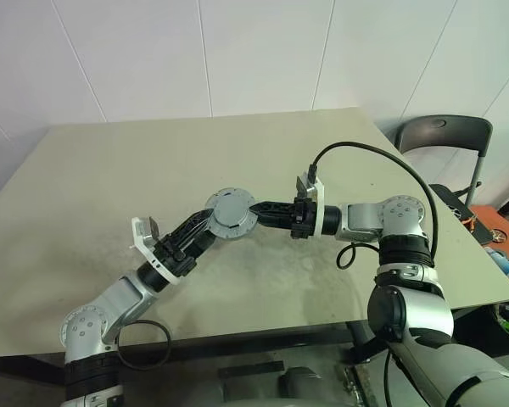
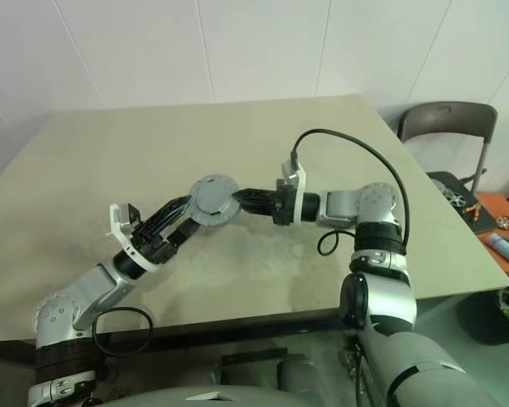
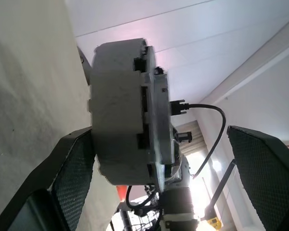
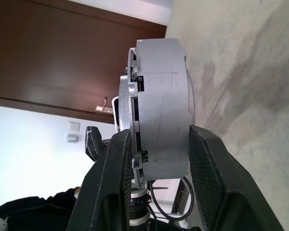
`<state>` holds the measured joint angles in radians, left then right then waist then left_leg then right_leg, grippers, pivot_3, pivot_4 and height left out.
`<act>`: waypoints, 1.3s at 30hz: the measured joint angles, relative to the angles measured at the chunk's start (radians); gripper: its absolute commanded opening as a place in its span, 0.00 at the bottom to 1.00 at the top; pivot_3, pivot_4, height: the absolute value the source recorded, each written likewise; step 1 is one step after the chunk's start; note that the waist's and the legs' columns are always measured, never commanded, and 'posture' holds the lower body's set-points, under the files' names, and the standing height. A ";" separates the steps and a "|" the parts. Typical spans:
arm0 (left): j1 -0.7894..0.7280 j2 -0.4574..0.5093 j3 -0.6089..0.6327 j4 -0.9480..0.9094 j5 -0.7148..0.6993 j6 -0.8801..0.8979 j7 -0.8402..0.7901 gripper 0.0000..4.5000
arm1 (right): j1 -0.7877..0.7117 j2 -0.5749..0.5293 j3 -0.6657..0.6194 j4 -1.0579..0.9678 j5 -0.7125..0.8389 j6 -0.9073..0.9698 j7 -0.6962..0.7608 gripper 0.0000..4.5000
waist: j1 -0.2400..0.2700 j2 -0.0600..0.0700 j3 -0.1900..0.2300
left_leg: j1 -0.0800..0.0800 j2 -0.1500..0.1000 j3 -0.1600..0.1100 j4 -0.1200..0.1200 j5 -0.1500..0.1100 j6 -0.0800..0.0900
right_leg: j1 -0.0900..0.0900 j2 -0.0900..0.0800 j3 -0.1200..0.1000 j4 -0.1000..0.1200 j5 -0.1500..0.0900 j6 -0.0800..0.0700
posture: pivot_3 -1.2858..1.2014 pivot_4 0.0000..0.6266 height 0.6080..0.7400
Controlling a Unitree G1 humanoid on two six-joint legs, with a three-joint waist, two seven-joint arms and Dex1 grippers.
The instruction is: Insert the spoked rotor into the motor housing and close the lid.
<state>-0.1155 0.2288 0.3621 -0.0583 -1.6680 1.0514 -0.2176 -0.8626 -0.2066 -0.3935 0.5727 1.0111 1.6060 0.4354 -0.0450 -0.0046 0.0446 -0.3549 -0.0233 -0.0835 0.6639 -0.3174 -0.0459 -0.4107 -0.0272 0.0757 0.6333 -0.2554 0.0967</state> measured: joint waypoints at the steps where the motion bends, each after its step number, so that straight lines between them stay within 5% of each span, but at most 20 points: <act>1: 0.000 0.002 -0.006 0.000 0.000 0.000 -0.001 1.00 | 0.001 -0.001 0.003 -0.001 0.011 0.000 -0.005 0.29 | 0.000 0.000 0.000 | 0.000 0.000 0.000 0.000 0.000 0.000 | 0.000 0.000 0.000 0.000 0.000 0.000 | 0.52 0.00 1.00; 22: 0.002 0.026 -0.036 -0.013 -0.026 -0.041 -0.038 1.00 | 0.023 0.009 0.071 -0.009 0.189 0.003 -0.102 0.29 | 0.000 0.000 0.000 | 0.000 0.000 0.000 0.000 0.000 0.000 | 0.000 0.000 0.000 -0.001 0.000 0.000 | 0.52 0.00 1.00; 30: 0.007 0.035 -0.045 0.008 -0.052 -0.028 -0.049 0.51 | 0.025 0.025 0.069 -0.023 0.226 0.003 -0.132 0.29 | 0.000 0.000 0.000 | 0.000 0.000 0.000 0.000 0.000 0.000 | 0.000 0.000 0.000 -0.001 0.000 0.000 | 0.52 0.00 1.00; 39: 0.018 0.045 -0.057 0.011 -0.077 -0.033 -0.045 0.50 | 0.039 0.034 0.068 -0.060 0.229 0.003 -0.146 0.29 | 0.000 0.000 0.000 | 0.000 0.000 0.000 0.000 0.000 0.000 | 0.000 0.000 0.000 -0.001 0.000 0.000 | 0.52 0.00 1.00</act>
<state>-0.0979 0.2741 0.3055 -0.0477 -1.7450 1.0189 -0.2626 -0.8237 -0.1729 -0.3260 0.5126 1.2398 1.6088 0.2892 -0.0448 -0.0046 0.0446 -0.3551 -0.0232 -0.0837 0.6640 -0.3174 -0.0458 -0.4104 -0.0270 0.0756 0.6326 -0.2554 0.0968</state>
